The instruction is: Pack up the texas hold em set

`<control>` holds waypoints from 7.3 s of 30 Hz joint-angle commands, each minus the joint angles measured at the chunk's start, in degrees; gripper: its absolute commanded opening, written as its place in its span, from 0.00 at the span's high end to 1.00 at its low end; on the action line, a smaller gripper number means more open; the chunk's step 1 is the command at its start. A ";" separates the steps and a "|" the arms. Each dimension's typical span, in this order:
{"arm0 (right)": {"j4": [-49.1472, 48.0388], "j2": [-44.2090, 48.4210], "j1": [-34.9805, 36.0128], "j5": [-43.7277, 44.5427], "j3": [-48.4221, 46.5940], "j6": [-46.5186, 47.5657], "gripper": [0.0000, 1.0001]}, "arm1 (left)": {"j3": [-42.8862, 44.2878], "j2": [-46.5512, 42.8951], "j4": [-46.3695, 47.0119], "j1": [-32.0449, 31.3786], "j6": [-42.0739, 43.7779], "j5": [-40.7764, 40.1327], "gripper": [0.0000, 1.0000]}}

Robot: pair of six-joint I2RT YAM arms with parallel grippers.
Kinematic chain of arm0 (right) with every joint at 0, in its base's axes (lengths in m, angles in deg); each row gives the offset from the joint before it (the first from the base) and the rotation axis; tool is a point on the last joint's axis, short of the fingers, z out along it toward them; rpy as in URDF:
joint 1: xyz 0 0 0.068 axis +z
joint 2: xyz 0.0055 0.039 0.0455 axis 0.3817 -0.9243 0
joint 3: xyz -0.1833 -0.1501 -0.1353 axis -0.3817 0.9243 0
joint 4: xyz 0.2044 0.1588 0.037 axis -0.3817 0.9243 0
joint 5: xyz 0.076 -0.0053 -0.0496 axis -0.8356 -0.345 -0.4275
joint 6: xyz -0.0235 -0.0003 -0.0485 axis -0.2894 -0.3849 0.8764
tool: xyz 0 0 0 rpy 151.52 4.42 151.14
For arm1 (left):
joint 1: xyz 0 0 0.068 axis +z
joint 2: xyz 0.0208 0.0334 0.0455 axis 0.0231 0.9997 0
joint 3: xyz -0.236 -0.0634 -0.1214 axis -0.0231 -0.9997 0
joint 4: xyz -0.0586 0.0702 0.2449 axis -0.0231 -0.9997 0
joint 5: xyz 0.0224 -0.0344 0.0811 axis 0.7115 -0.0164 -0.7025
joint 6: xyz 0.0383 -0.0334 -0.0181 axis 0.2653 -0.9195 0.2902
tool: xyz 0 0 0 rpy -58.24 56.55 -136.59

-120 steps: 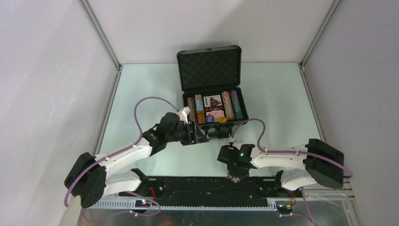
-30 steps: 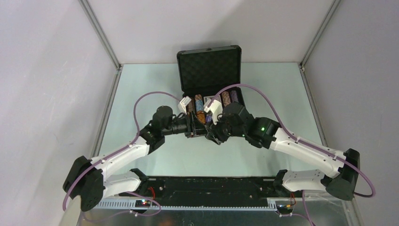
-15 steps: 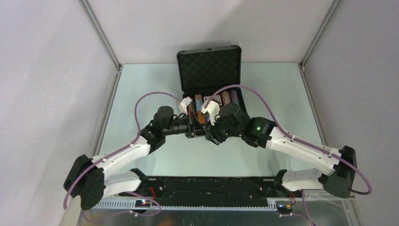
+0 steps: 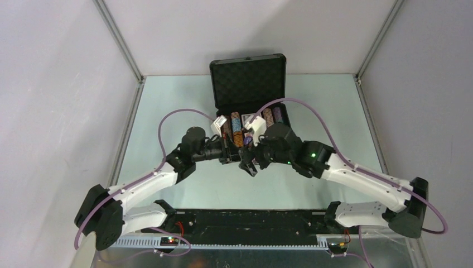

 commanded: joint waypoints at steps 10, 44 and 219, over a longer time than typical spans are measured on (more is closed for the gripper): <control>-31.16 25.24 -11.84 -5.96 22.24 -35.01 0.35 | -3.19 -17.63 9.09 -0.33 3.74 -15.94 1.00; -66.34 14.91 -13.14 -19.38 29.21 -47.15 0.59 | -6.38 -17.29 24.70 -1.16 -9.60 -12.61 1.00; -39.63 -25.78 -36.22 -3.43 -24.06 3.72 0.49 | 5.79 -19.62 -35.46 28.37 26.06 -11.64 0.01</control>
